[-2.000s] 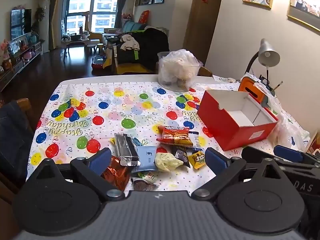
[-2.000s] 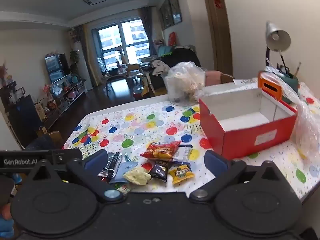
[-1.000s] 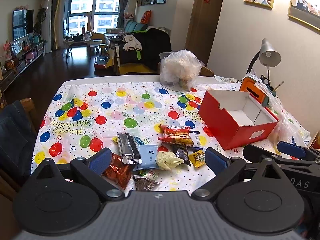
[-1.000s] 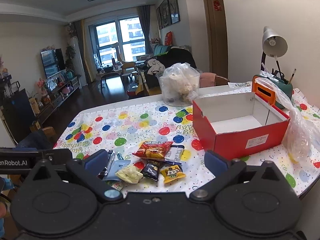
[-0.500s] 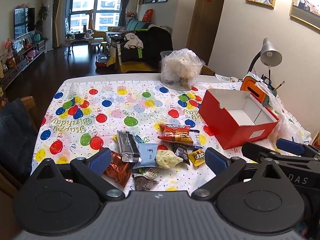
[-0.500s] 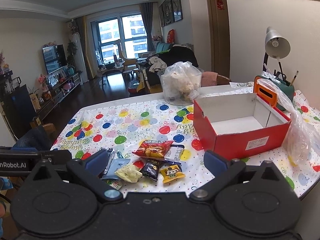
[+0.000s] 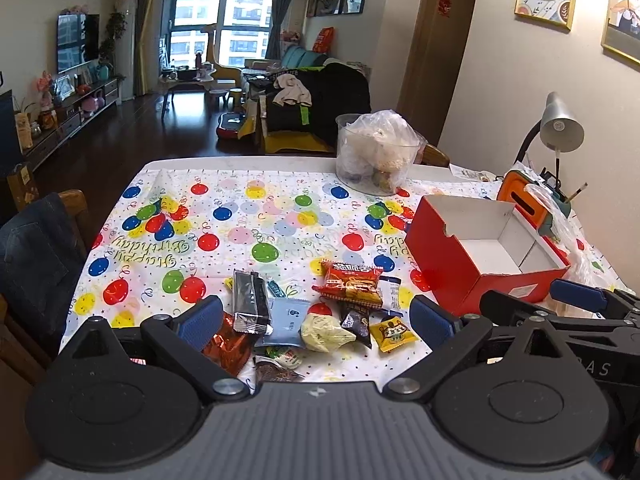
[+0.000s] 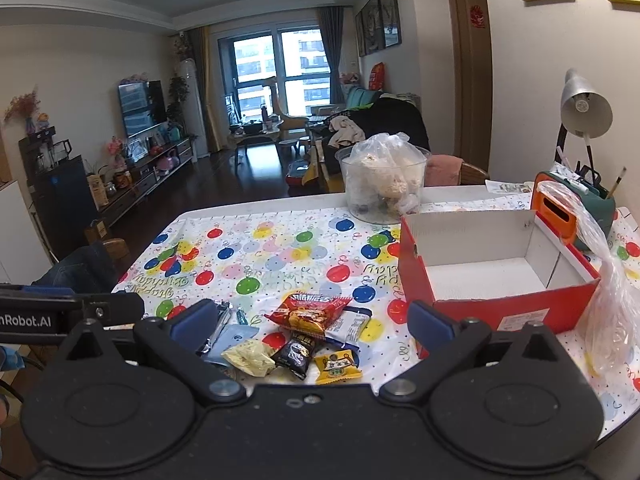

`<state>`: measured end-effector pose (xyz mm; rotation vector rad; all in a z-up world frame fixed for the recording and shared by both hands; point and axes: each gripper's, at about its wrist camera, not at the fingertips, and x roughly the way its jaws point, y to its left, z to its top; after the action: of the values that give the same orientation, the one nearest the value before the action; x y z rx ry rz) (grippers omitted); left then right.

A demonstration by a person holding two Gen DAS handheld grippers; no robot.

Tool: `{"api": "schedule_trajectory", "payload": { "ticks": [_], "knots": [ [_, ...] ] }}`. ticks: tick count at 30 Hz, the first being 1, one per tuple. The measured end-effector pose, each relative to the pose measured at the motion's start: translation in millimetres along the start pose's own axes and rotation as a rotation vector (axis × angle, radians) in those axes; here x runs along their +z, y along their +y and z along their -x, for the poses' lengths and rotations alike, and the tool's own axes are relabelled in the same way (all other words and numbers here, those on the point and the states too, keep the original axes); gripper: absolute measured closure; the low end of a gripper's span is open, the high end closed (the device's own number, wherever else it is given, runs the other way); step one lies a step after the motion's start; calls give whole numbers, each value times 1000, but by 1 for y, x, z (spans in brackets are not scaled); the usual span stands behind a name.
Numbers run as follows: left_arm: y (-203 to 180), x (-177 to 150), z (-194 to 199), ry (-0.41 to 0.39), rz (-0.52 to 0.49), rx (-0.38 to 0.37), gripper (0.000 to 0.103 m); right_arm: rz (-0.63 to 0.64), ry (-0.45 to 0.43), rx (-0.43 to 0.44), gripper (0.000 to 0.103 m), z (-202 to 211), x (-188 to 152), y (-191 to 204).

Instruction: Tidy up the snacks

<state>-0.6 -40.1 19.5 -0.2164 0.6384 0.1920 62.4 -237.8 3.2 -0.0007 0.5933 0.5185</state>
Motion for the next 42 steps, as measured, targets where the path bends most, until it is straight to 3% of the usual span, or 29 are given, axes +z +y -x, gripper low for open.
{"api": "schedule_trajectory", "payload": {
  "ticks": [35,42],
  "knots": [
    [-25,-3,-4,1,32,70,3,17,15,91,2,-9,4,-24],
    [-26,-3,-19,28,88,121,3,47,87,113,3,-39,2,-47]
  ]
}}
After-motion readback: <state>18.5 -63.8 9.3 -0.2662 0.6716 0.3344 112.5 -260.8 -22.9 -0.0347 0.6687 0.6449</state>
